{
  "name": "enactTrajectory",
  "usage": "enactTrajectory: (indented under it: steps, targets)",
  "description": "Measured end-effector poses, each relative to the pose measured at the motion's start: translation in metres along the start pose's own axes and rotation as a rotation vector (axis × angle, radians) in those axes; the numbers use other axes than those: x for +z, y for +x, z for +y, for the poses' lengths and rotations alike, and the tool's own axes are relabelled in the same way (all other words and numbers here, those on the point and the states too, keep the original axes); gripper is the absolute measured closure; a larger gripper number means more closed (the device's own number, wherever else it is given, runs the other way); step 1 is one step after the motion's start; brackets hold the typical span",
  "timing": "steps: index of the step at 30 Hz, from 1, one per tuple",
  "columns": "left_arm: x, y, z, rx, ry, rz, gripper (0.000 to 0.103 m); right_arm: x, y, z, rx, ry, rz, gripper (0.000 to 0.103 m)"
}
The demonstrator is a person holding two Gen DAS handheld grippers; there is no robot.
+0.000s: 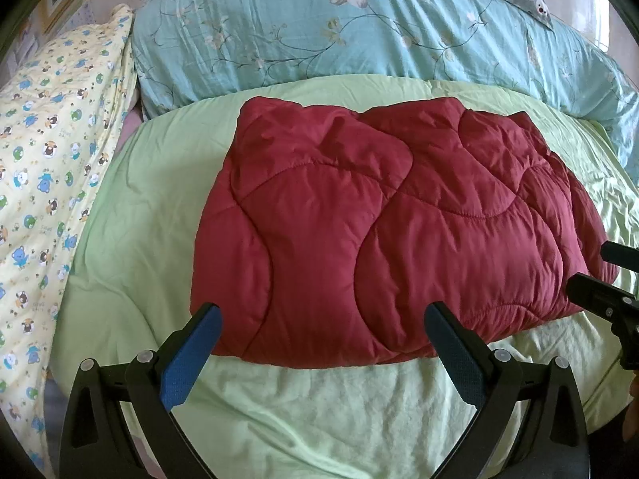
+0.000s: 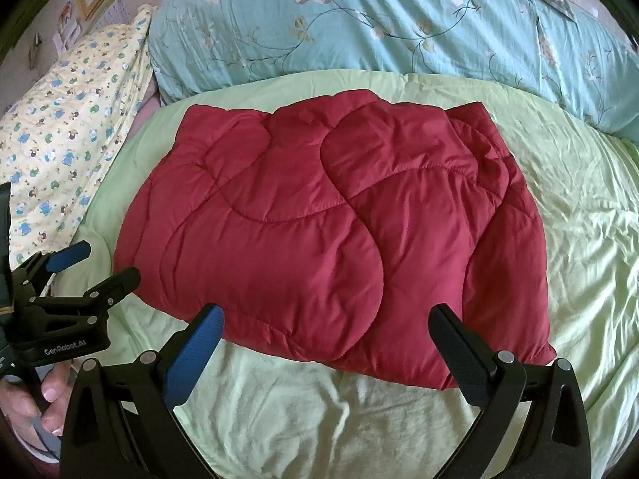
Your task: Fold large clothes
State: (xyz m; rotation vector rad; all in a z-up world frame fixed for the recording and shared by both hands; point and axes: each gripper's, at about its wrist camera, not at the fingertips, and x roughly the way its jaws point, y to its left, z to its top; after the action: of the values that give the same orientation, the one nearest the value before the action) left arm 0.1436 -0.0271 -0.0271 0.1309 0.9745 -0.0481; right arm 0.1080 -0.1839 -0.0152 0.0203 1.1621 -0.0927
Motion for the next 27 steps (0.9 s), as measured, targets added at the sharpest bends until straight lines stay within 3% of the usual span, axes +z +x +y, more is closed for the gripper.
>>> enactTrajectory:
  steps: [27]
  targets:
    - [0.0006,-0.0003,-0.0008,-0.002,-0.002,0.000,0.001,0.0014,-0.0011,-0.0009,0.002,0.000,-0.002,0.000]
